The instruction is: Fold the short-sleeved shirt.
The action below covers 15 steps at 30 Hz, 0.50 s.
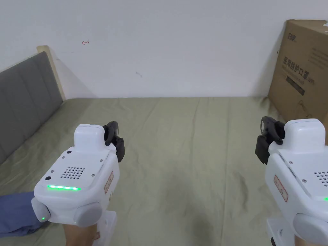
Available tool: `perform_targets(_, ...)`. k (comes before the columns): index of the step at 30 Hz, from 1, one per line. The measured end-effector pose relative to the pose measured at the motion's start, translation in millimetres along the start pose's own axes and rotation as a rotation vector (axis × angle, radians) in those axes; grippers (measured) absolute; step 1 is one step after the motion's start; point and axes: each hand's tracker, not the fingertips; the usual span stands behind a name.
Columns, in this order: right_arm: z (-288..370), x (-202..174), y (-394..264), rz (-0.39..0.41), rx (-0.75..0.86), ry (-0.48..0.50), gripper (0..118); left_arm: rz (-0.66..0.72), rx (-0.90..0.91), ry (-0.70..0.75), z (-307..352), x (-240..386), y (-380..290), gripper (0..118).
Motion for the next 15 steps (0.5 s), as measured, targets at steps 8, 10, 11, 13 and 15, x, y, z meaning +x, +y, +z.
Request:
perform_targets(8,-0.6,-0.8,0.4,0.002,0.001,0.002,0,-0.011,0.002,-0.001,-0.4,0.0,-0.1,0)
perform_targets(10,-0.8,-0.8,0.9,0.0,0.002,0.002,0,-0.011,0.001,0.0,-0.5,0.0,-0.3,0)
perform_targets(11,-0.8,-0.7,1.1,0.0,0.002,0.002,0,-0.012,0.0,-0.002,-0.7,-0.2,-0.4,0)
perform_targets(13,-0.9,-0.6,1.1,0.002,0.002,0.001,0,-0.013,0.002,-0.001,-0.8,-0.1,-0.2,0)
perform_targets(15,-1.0,-0.3,1.1,0.002,0.002,0.001,0,-0.011,0.002,-0.002,-1.1,-0.5,-0.2,0)
